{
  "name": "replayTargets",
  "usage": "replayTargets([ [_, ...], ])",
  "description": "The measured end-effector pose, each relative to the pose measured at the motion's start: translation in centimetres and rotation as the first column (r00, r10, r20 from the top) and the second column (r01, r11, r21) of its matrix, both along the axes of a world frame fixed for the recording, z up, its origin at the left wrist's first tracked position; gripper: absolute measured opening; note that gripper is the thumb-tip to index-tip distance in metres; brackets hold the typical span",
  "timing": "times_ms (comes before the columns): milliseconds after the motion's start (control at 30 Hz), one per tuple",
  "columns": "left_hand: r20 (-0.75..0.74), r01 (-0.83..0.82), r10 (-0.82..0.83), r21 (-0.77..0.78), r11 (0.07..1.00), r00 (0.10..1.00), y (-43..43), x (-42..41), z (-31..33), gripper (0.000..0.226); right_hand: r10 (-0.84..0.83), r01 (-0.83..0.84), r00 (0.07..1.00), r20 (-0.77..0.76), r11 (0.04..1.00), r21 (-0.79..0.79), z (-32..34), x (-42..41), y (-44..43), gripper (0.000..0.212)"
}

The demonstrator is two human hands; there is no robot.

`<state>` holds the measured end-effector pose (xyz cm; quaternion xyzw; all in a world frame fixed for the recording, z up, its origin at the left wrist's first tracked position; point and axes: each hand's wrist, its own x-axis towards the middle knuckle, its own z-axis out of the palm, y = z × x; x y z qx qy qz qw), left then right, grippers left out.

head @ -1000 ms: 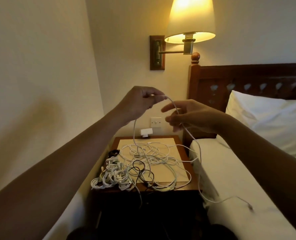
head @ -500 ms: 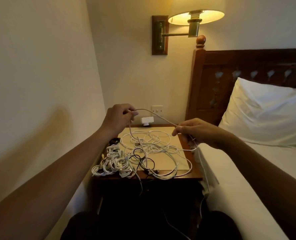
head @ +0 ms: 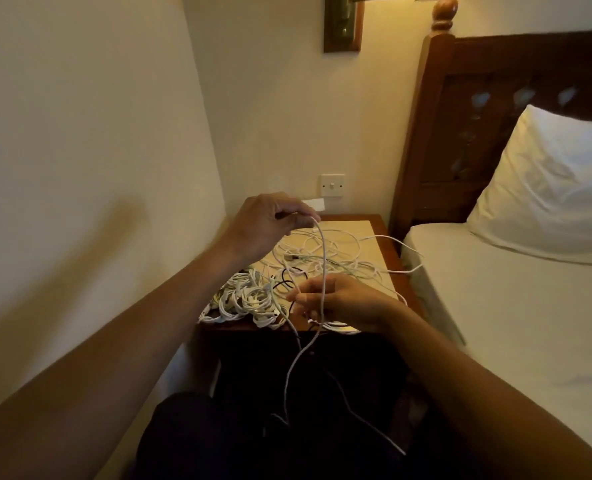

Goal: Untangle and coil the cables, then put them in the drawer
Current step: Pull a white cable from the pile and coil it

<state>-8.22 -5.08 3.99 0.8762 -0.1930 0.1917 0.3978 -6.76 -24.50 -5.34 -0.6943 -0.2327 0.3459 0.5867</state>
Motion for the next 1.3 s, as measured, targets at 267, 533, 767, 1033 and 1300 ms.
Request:
replayTargets([
  [267, -0.187, -0.016, -0.020, -0.193, 0.981, 0.982, 3.5, -0.1, -5.4, 0.015, -0.523, 0.529, 0.778, 0.348, 0.844, 0.085, 1.7, 5.8, 0.7, 0.016],
  [533, -0.228, -0.065, 0.017, -0.205, 0.977, 0.974, 2.9, -0.9, -4.8, 0.015, -0.387, 0.524, 0.781, 0.490, 0.833, -0.178, 4.4, 14.9, 4.0, 0.028],
  [767, -0.159, -0.241, 0.225, -0.094, 0.966, 0.961, 2.9, -1.5, -3.4, 0.017, -0.060, 0.060, 0.998, 0.015, 0.998, -0.021, 4.2, 6.7, 3.3, 0.072],
  [1033, -0.150, -0.155, 0.189, 0.213, 0.965, 0.971, 4.2, -3.0, -2.8, 0.014, -0.219, 0.352, 0.754, 0.619, 0.931, -0.098, 7.5, 3.4, -3.8, 0.027],
  [1300, -0.497, 0.142, -0.114, 0.019, 0.990, 0.860, 3.7, -8.1, -0.6, 0.034, -0.169, 0.497, 0.662, 0.730, 0.828, -0.259, 5.9, 2.8, -9.9, 0.022],
])
